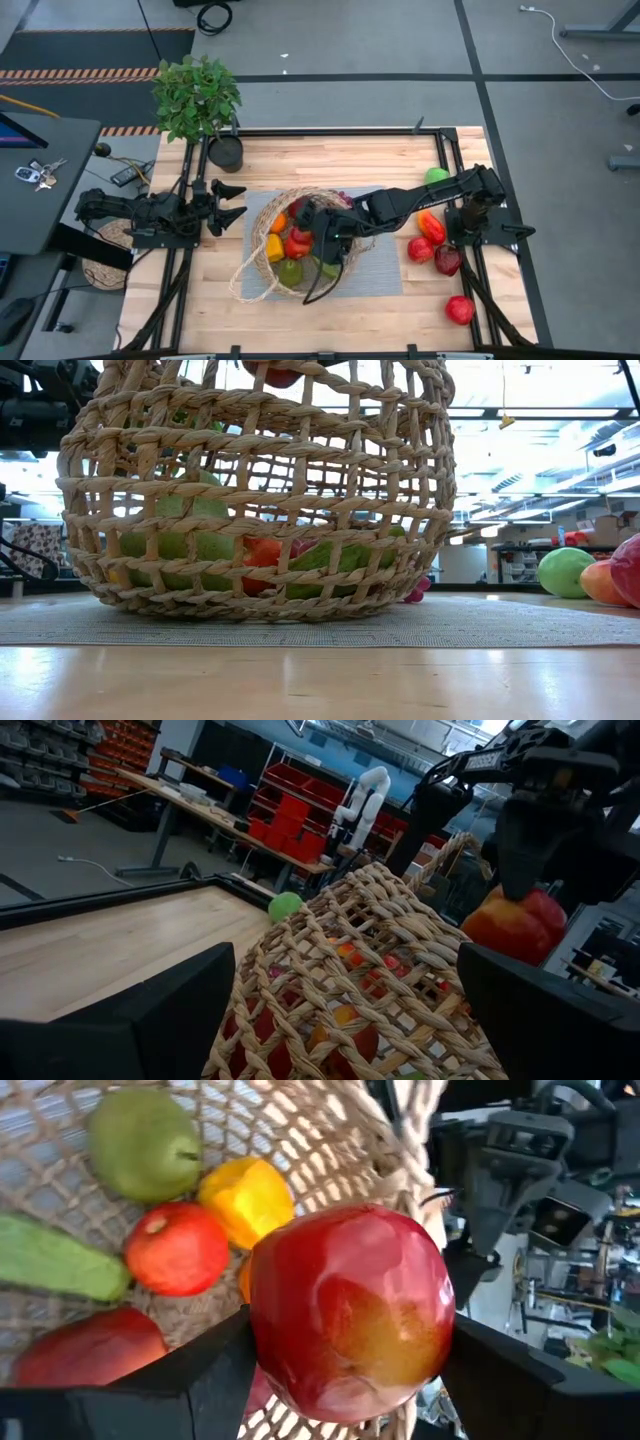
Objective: Build produce basket
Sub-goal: Put the dark red apple into the brown basket
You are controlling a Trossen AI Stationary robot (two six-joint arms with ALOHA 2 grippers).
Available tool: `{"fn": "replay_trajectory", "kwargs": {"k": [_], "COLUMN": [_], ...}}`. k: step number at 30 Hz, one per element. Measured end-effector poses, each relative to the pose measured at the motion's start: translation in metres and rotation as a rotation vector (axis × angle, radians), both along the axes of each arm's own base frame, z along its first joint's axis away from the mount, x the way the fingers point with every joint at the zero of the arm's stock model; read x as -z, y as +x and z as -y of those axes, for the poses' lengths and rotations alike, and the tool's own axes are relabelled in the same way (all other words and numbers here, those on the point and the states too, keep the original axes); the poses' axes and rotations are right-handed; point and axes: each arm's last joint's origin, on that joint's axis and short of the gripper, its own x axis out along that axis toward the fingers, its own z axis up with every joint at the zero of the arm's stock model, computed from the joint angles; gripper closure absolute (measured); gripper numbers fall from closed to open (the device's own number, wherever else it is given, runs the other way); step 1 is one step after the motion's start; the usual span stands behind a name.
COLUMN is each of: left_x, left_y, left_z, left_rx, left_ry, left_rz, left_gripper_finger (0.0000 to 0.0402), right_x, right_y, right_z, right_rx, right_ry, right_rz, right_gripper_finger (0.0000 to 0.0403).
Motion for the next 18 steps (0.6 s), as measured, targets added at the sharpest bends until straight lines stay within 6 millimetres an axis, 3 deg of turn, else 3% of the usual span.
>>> {"fn": "replay_trajectory", "kwargs": {"k": [8, 18], "left_x": [0.0000, 0.0000], "left_y": [0.0000, 0.0000], "left_z": [0.0000, 0.0000], "left_rx": [0.000, 0.000], "left_ry": [0.000, 0.000], "left_rz": [0.000, 0.000], "left_gripper_finger": [0.0012, 0.0012], "right_x": [-0.0007, -0.0004], "right_y": [0.0024, 0.0034], "right_z": [0.0064, 0.0090], "right_rx": [0.150, 0.835], "right_ry": [0.164, 1.001], "right_rz": [0.037, 0.122], "right_gripper_finger": [0.0114, 0.0114]}}
